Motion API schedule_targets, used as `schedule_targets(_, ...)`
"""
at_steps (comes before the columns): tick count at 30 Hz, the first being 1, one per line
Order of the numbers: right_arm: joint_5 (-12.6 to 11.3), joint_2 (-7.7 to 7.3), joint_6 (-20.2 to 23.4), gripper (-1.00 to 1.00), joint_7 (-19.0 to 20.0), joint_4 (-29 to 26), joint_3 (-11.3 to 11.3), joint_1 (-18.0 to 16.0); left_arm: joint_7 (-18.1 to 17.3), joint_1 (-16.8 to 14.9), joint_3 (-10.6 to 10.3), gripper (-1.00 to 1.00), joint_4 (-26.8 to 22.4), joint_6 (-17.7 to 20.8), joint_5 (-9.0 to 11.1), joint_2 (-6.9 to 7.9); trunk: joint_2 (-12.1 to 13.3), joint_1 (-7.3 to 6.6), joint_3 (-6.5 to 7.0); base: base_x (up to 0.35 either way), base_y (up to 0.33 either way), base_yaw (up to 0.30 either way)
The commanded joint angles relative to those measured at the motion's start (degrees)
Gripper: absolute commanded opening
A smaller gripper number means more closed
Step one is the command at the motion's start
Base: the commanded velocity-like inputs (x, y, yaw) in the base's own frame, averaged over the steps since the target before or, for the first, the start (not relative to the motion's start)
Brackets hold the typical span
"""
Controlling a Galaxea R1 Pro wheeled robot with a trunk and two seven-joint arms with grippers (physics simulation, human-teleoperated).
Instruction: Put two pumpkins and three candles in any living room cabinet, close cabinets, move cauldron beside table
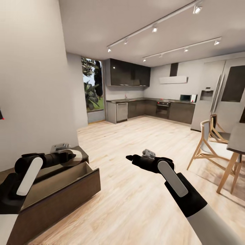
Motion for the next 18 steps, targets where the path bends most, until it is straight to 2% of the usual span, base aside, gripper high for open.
schedule_targets(1, -0.6, -0.06, -0.1, 1.0, -0.6, -0.1, 0.1, -0.1, 0.6, -0.1, -0.1, -1.0, 0.0, 0.2, 0.6, 0.02, 0.0, 0.02, -0.02, 0.186, -0.168, 0.271)
schedule_targets(18, -0.6, -0.05, 0.0, 1.0, -0.7, -0.1, 0.1, -0.1, 0.7, -0.1, -0.1, -1.0, 0.0, 0.2, 0.6, 0.02, 0.0, 0.02, 0.8, 0.209, -0.189, 0.269)
